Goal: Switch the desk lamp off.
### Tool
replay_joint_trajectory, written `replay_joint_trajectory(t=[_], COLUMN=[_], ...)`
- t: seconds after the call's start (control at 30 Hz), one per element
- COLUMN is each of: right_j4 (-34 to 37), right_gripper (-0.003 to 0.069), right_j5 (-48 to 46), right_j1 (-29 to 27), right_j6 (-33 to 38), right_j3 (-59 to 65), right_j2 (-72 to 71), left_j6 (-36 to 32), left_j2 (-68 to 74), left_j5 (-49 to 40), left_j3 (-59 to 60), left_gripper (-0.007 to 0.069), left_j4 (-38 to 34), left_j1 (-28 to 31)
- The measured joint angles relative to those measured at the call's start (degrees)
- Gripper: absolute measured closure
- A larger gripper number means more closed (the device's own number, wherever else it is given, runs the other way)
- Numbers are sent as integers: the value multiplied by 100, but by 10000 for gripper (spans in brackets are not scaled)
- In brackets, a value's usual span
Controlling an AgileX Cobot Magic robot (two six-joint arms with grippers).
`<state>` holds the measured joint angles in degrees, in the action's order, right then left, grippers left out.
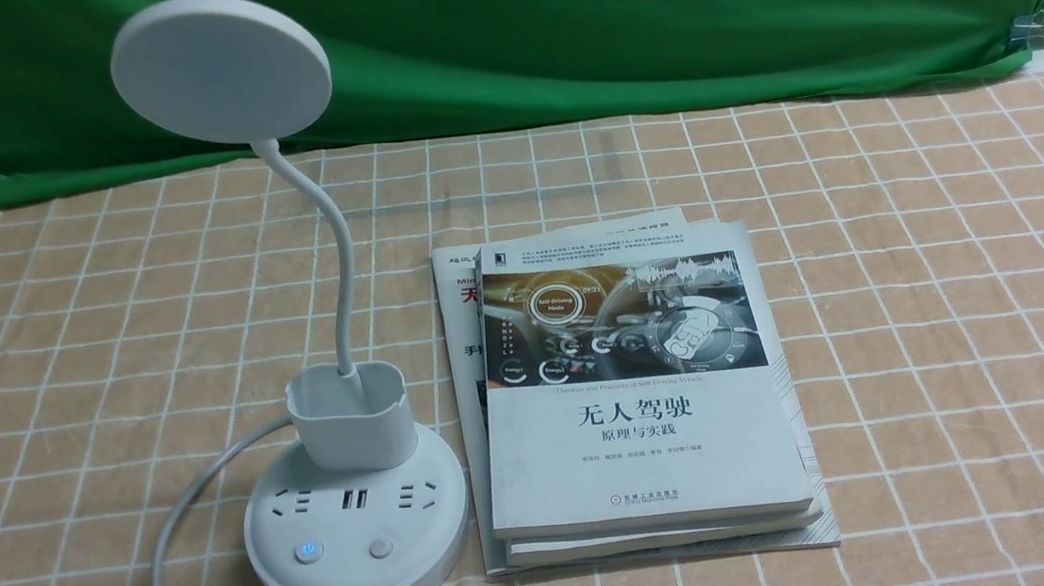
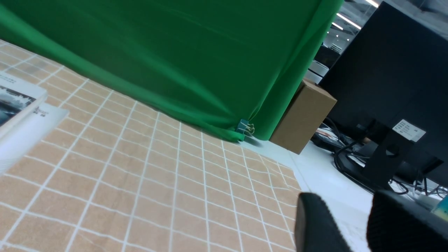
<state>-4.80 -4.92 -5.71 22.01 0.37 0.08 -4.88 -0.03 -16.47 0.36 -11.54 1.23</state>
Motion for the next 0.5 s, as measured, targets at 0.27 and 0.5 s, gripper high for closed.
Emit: replay_joint_trajectory(t=[0.27, 0.5], right_j4=[0, 0], right_gripper=[417, 417], right_j5=[0, 0], right_j1=[0, 0], right_j6=[-6, -11], right_j3=[0, 0], right_j2=[0, 0], left_j6=[0, -50], left_j2=[0, 0], left_j5=[-55, -55], left_j3=[0, 0], left_gripper=[619, 619], left_j4=[18, 18], left_j1=[0, 0])
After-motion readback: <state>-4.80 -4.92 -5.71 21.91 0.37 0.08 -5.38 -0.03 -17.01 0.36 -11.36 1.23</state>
